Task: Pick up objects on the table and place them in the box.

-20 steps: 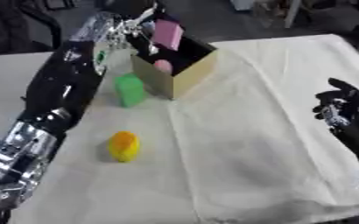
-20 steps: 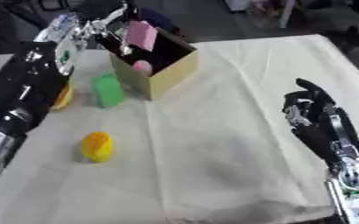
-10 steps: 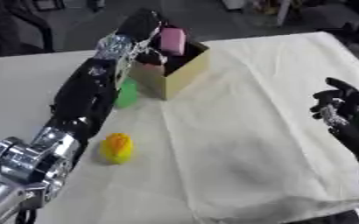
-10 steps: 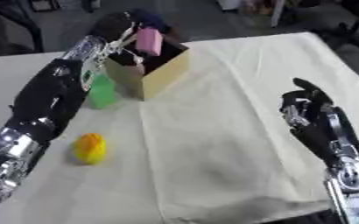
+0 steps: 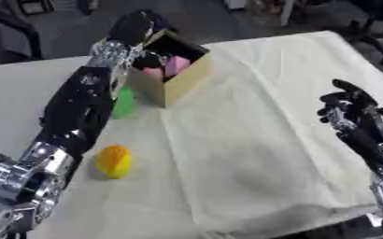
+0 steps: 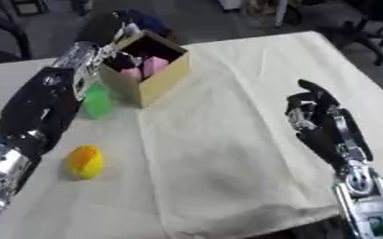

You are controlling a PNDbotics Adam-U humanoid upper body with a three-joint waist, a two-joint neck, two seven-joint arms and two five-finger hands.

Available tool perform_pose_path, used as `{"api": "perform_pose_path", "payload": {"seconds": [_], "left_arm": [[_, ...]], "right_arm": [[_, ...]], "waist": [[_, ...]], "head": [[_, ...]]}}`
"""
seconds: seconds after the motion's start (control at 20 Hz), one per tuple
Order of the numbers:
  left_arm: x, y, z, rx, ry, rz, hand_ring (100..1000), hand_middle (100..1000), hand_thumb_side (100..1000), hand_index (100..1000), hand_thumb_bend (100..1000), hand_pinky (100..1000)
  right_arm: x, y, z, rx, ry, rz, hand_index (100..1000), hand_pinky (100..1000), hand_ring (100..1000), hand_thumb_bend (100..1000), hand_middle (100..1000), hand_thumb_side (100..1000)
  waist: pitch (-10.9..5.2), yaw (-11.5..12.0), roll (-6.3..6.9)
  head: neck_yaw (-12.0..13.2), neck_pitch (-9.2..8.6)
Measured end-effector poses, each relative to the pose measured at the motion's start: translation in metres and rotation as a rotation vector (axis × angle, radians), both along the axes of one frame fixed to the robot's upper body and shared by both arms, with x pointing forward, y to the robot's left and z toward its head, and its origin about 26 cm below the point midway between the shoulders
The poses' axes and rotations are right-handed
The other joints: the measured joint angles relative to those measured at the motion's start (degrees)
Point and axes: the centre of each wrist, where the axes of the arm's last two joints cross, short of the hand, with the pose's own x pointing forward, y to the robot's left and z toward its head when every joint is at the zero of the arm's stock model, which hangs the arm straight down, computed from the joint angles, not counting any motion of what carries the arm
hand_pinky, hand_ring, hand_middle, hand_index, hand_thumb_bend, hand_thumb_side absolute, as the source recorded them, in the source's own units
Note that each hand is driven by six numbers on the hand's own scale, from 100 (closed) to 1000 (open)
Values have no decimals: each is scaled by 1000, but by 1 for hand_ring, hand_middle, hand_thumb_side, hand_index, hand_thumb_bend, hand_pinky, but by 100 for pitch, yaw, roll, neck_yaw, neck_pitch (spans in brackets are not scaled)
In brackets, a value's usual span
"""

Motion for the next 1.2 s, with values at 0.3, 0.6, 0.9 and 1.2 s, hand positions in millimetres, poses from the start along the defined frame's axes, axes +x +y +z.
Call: {"api": "perform_pose_path", "payload": {"seconds": [0.3,0.6,0.9,1.2], "left_arm": [[-1,7,-2,-48,-16,62,751,813,481,916,419,784],[-5,46,29,-106,15,-60,754,795,470,911,424,797],[-25,115,65,-67,160,-117,757,784,416,897,501,808],[-35,161,50,19,502,-57,753,788,498,910,623,804]], "right_arm": [[0,0,0,0,0,-1,909,585,605,100,668,534],[0,-2,-1,2,3,-9,909,585,605,100,668,535],[-1,-5,-1,2,5,-23,909,585,605,100,668,537],[-2,-9,-2,-3,5,-34,909,585,606,100,668,536]], "waist": [[0,-3,0],[0,103,2],[0,259,2],[0,329,19]], "head": [[-81,0],[-112,0],[-228,0],[-235,0]]}}
